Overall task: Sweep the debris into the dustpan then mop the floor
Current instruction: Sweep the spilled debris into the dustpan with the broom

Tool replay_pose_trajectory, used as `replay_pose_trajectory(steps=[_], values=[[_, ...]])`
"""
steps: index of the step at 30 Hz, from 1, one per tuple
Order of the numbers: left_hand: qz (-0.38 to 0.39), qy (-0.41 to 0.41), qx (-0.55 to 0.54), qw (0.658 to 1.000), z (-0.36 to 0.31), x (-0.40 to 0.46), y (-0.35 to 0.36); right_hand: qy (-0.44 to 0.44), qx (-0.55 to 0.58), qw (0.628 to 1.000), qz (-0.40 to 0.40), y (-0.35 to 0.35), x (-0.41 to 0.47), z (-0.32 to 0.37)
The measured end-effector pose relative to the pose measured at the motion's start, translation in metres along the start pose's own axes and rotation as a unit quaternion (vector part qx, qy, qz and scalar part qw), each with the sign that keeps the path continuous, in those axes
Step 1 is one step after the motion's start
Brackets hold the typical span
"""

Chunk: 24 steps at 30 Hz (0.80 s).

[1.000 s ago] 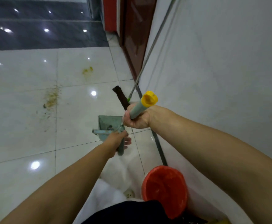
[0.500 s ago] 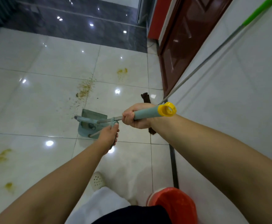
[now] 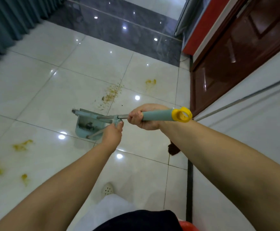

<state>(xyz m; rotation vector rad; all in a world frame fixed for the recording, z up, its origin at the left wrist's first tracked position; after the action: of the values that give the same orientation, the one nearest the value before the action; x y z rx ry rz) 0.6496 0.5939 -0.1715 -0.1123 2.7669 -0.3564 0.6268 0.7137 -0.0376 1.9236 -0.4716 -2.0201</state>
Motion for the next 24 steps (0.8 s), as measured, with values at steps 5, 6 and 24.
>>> replay_pose_trajectory(steps=[5,6,24], values=[[-0.052,-0.041,0.001,0.998,0.003,0.031,-0.039,-0.002,-0.063,0.998,-0.005,0.036,0.028,0.017],[-0.067,-0.035,0.016,0.997,0.002,0.034,-0.049,-0.006,-0.066,0.998,-0.003,0.044,0.034,0.019],[-0.335,-0.049,0.009,0.941,0.053,0.011,-0.219,0.075,-0.180,0.974,-0.117,0.085,0.144,0.051]])
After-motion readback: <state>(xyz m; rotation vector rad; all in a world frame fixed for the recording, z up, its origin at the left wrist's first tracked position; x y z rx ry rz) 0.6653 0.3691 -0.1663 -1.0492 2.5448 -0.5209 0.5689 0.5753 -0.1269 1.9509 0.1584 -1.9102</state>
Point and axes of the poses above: each hand's wrist, its own x-axis towards the middle knuckle, its own y-axis out of the palm, z = x × y, the point moved 3 cm from there along x, towards the middle knuckle, and after that the axes turned 15 degrees about y, right-handed, at the moved point
